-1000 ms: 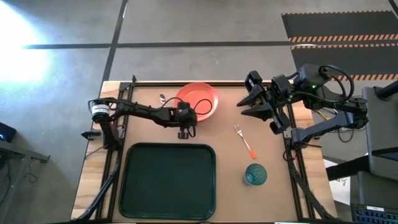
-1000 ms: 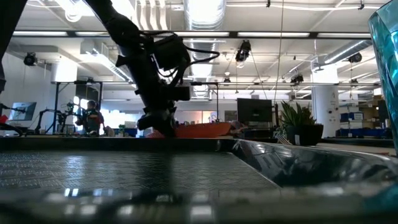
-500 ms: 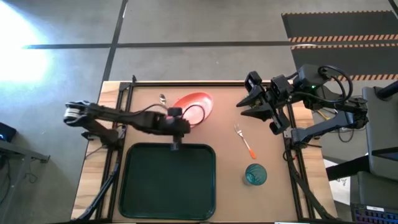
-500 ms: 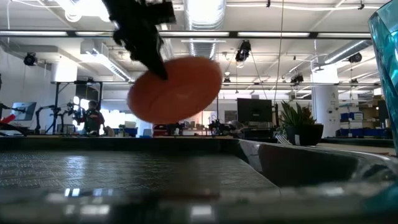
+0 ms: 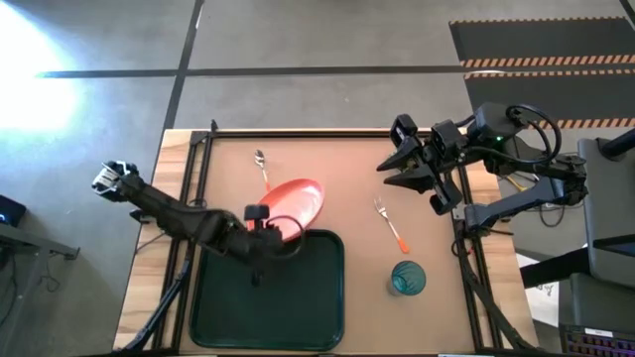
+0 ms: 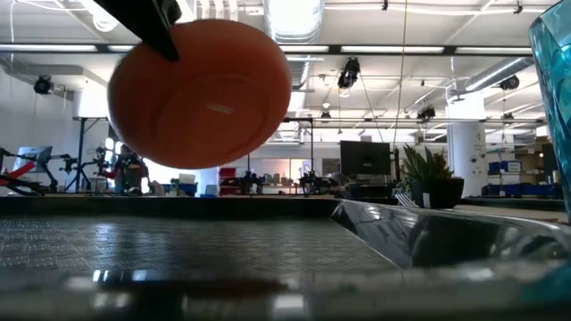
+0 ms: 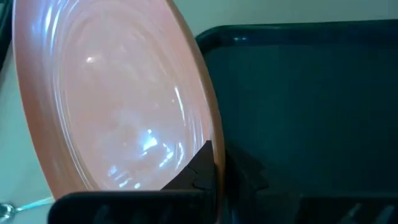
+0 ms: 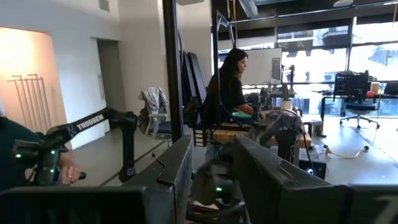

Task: Pick and place plate/cup/fork/spoon on tray
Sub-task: Put the light red plate on the dark tray

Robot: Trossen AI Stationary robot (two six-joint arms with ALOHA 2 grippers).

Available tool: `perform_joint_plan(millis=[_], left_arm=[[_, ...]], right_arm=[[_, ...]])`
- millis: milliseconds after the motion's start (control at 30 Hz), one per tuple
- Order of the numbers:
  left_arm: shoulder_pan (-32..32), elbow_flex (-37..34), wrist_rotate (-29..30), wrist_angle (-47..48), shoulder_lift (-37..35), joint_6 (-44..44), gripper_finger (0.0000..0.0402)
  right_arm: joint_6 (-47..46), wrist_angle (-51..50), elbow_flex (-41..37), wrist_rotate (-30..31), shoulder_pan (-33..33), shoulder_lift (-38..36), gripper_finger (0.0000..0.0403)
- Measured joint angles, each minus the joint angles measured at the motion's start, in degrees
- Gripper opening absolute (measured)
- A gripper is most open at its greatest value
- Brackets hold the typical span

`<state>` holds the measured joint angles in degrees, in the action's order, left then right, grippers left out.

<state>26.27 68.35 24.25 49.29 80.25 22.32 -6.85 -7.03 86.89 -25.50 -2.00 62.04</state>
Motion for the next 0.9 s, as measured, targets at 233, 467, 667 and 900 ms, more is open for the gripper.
perform_joint_plan(millis=[233,467,667,900], left_arm=[[5.81,6.37,-0.79,7.77,5.38,7.67,0.0],[10.46,10.4,-4.66,8.39,10.7,15.67,0.0],[14.31,14.57,-6.3,8.25,16.69,16.51,0.0],[16.74,17.82,-10.59,8.13,23.73,18.83,0.0]], right_arm=[[0.02,-0.01,0.0,0.0,0.0,0.0,0.0107],[-0.72,-0.35,0.0,-0.02,0.0,0.02,0.0107],[-2.55,-2.77,-0.02,-0.04,0.0,0.07,0.0107],[-3.19,-2.99,-0.02,-0.07,0.0,0.33,0.0107]])
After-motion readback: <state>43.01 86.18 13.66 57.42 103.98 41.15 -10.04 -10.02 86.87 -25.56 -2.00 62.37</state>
